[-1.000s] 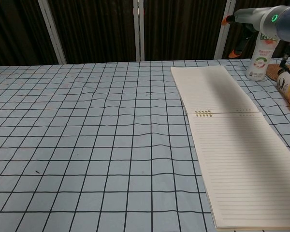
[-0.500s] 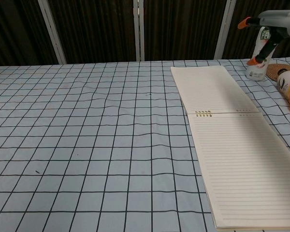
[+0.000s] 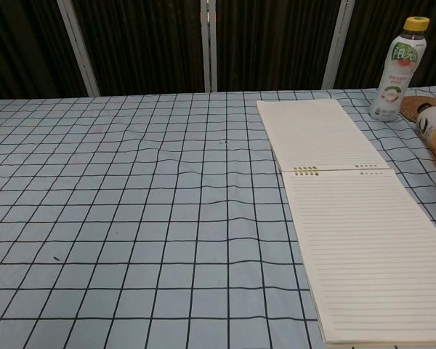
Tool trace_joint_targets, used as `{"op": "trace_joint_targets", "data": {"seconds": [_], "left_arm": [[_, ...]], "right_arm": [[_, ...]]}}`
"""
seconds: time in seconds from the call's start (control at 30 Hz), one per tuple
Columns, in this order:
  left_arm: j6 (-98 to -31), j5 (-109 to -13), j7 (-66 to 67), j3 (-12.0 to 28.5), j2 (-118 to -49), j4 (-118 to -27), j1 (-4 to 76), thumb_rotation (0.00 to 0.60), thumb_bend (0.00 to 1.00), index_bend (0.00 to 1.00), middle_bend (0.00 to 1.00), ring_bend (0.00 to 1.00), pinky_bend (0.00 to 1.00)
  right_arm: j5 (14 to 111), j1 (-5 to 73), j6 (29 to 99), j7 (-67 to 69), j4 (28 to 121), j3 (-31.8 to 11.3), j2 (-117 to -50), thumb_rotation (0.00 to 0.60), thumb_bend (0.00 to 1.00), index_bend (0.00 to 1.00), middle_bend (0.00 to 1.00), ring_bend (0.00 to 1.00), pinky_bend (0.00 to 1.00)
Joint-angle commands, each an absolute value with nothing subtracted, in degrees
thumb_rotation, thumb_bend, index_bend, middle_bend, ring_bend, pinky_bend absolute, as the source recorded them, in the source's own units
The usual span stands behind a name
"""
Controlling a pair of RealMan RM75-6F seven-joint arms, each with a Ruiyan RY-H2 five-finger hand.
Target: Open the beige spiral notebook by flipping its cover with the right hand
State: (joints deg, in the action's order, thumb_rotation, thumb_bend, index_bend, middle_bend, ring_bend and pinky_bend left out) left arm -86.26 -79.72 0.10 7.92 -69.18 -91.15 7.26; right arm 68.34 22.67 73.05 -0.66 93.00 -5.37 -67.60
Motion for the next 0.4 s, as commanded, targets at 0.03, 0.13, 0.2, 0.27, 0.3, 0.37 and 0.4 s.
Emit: {"op": "trace_joint_targets", "data": {"seconds": [0.03,0.13,0.2,0.27,0.3,0.37,0.4], "left_arm": [[-87.3,-80.6,-0.1,7.5,-69.1,-91.6,6.7,0.6,0.08,0.0,0.0,0.0,0.0],[-88.1,-81.6,0.2,7.1,-69.0,-91.8,6.4,0.6,0.08,0.0,0.0,0.0,0.0],[-88.5,-82.1,0.6,6.8,-69.2,-91.5,6.2,0.6,0.08,0.0,0.0,0.0,0.0],[-88.6,-82.3,0.9,6.7,-69.4,-91.4,6.2,0.6,0.08,0.0,0.0,0.0,0.0],[-88.6,-82.5,1.1,6.5,-69.5,-91.3,6.1,0.6,0.08,0.0,0.0,0.0,0.0],[-88.7,-82.9,1.4,6.3,-69.6,-91.4,6.1,0.6,0.08,0.0,0.0,0.0,0.0],[-88.8,-83.2,1.6,6.1,-69.7,-91.4,6.1,0.6,0.08,0.0,0.0,0.0,0.0]], "right_arm": [[75.1,17.7,78.7,2.5,94.6,-1.6,-66.3,0.6,0.14,0.01,0.0,0.0,0.0],[78.8,15.2,82.6,2.7,93.5,0.0,-66.7,0.6,0.13,0.01,0.0,0.0,0.0],[80.9,13.4,84.9,2.7,92.4,1.0,-67.4,0.6,0.13,0.01,0.0,0.0,0.0],[81.8,12.5,85.5,2.5,91.9,1.8,-67.5,0.6,0.13,0.01,0.0,0.0,0.0],[82.1,12.1,86.1,2.5,91.6,1.8,-67.6,0.6,0.13,0.01,0.0,0.0,0.0],[82.6,11.4,86.9,2.7,91.0,1.9,-67.9,0.6,0.13,0.01,0.0,0.0,0.0],[82.7,11.1,87.3,2.8,90.7,1.8,-68.0,0.6,0.13,0.01,0.0,0.0,0.0]]}}
